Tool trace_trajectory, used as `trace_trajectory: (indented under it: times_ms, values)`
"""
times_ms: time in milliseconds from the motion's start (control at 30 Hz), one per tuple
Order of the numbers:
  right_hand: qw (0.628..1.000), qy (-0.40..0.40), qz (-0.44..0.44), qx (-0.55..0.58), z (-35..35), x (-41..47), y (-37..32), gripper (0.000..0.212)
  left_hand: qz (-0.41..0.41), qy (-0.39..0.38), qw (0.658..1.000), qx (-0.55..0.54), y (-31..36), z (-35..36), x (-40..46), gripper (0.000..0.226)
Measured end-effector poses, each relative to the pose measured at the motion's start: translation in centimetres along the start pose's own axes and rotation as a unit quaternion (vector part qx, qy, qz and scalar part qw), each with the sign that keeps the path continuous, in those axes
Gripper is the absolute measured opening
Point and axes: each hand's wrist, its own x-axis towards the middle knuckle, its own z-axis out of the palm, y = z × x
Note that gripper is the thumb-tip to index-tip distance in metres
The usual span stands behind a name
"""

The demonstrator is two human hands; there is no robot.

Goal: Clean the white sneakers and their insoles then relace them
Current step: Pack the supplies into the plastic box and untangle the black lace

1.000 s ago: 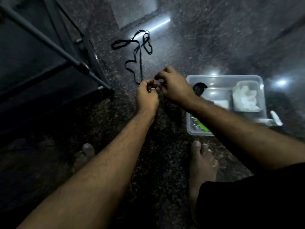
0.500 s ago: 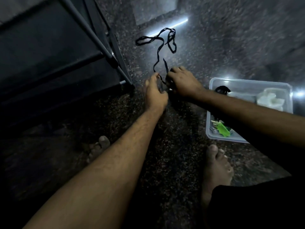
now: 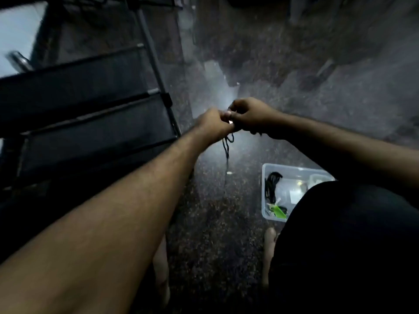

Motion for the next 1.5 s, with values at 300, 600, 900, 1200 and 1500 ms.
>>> trace_trajectory:
  times_ms: [300,600,900,1200,1500]
  values:
    - [0.987,-0.057,-0.018,-0.148,-5.8,-5.0,-10.7,0.023,0.028,0.007,1.0,0.006,9.4,-9.6,-7.4,0.033]
    - [0.993,-0.097,-0.032,0.059,-4.0,-7.8,-11.7,0.024,0.015,-0.024,0.919,-0.394,14.0,-10.9,-10.0,0.022]
    - [0.956,-0.098,-0.011,0.275,-3.8,-6.4,-13.8,0.03,0.027,0.047,0.792,-0.609,13.8,-14.2,-8.5,0.058]
    - [0.99,0.1,0.028,0.094,-6.7,-5.1,-10.7,0.035,0.036,-0.056,0.992,0.107,11.0,-16.4,-9.1,0.039]
    - [0.991,0.06,0.0,0.121,-6.2,-4.3,-10.2,0.036,0.054,0.055,0.997,-0.017,11.4,-15.7,-8.7,0.02]
